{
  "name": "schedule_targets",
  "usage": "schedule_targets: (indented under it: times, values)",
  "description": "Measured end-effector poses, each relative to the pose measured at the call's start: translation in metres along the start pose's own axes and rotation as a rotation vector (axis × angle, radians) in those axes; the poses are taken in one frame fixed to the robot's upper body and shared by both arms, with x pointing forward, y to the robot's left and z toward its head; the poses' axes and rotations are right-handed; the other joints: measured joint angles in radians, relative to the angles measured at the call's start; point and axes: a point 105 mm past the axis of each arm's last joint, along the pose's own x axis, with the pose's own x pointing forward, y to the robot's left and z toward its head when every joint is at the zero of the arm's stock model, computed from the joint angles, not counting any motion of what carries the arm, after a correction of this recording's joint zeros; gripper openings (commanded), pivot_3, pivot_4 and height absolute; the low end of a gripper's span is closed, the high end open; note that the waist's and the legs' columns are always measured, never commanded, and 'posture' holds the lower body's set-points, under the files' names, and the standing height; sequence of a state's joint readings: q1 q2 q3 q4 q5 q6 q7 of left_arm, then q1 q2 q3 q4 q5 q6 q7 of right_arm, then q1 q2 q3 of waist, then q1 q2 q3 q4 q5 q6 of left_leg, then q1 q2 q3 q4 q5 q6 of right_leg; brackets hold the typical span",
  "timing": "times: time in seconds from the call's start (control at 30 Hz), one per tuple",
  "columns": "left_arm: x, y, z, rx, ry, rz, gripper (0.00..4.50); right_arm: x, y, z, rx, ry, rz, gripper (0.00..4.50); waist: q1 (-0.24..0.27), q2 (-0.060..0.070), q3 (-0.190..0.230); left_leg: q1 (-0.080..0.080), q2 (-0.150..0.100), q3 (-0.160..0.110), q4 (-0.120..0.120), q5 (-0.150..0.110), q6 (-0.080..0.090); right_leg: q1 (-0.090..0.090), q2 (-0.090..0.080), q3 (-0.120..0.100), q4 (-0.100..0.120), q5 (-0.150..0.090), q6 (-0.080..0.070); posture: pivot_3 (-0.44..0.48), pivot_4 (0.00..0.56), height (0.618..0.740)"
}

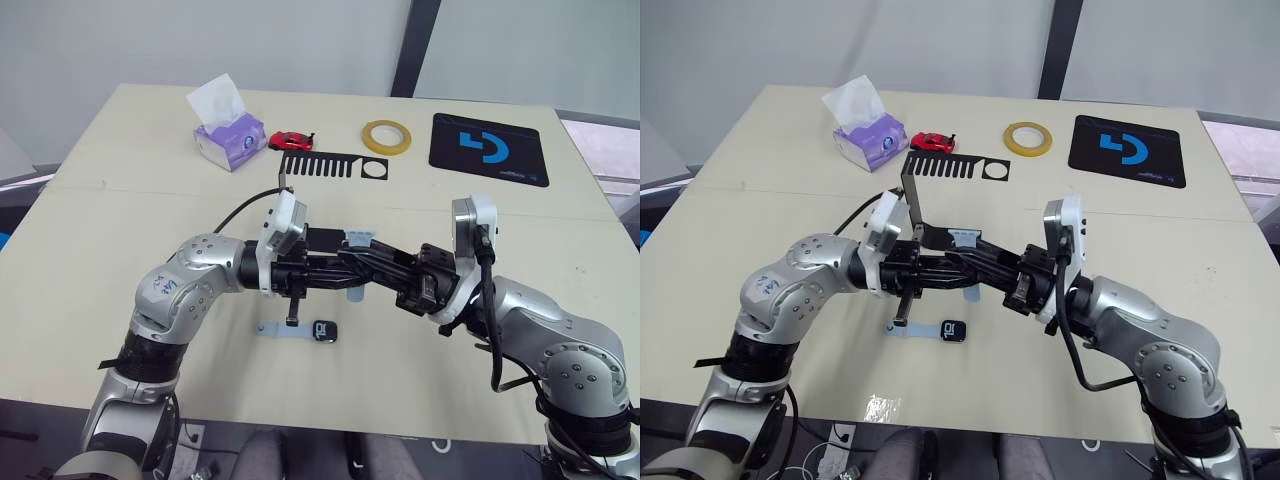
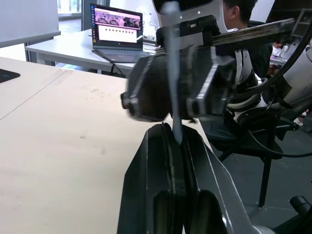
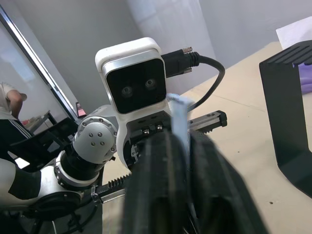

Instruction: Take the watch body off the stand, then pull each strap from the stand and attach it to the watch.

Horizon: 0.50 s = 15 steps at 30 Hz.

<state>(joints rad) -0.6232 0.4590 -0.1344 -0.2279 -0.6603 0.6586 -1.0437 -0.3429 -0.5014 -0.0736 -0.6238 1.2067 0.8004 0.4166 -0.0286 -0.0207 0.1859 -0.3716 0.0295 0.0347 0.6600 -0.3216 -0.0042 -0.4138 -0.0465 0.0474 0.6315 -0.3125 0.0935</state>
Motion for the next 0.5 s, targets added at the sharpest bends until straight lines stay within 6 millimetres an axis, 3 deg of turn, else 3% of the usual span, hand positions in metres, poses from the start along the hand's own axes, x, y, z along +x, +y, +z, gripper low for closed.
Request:
schedule_targets:
  times: [0.5]
  values:
    - [0.0002,0.0002,0.0006,0.001,-0.003,0.002,0.00,0.0002,0.0001,0.0010,0.000,-0.010,0.000,0.07,0.000,0.000,0.000,0.000,0.000,0.000,0.000,0.000,0.000,0.000,0.000,0.000,0.000,0.000,0.000,0.000,0.150,0.738]
